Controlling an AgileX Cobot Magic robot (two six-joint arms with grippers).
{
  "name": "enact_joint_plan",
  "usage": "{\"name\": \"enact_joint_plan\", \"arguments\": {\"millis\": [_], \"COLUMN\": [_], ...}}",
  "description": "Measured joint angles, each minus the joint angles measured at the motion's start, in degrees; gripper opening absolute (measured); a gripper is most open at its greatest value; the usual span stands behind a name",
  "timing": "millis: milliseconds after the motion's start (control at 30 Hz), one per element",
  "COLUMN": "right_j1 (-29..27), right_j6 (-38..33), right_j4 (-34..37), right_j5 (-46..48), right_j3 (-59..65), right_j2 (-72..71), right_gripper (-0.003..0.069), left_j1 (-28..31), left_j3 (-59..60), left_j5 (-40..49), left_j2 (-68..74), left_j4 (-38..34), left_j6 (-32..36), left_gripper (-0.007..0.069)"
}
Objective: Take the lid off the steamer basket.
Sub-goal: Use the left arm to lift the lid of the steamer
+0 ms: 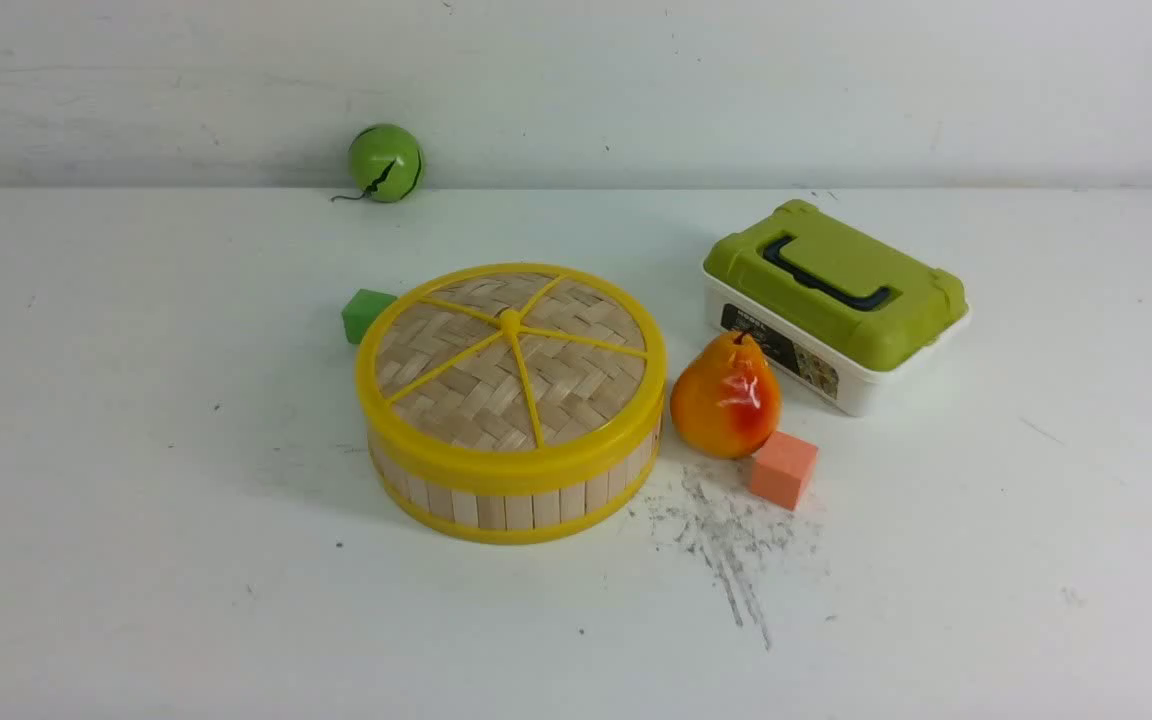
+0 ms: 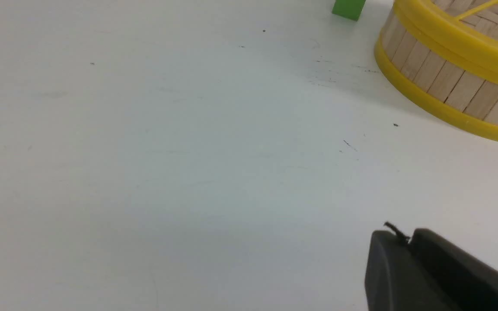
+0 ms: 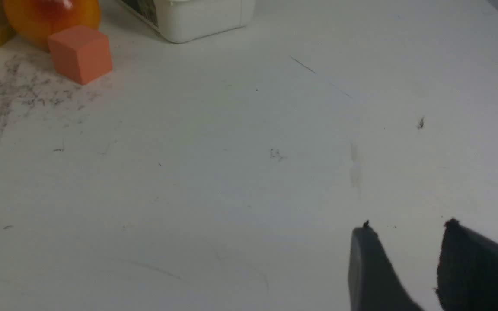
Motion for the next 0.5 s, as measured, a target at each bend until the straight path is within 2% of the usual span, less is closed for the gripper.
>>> {"name": "enact_joint_plan", "arguments": {"millis": [500], "right_j1": [0.0], "right_j6": [0.0], "right_j4": [0.0], "right_j5": [0.0], "right_j3": [0.0], "right_j2": [0.0], "right_gripper": [0.0240], "left_j1": [0.0], "left_j3": [0.0], "left_j5": [0.0], "left_j2": [0.0], "left_j4": [0.0], "left_j6": [0.0], "left_gripper": [0.0068]}}
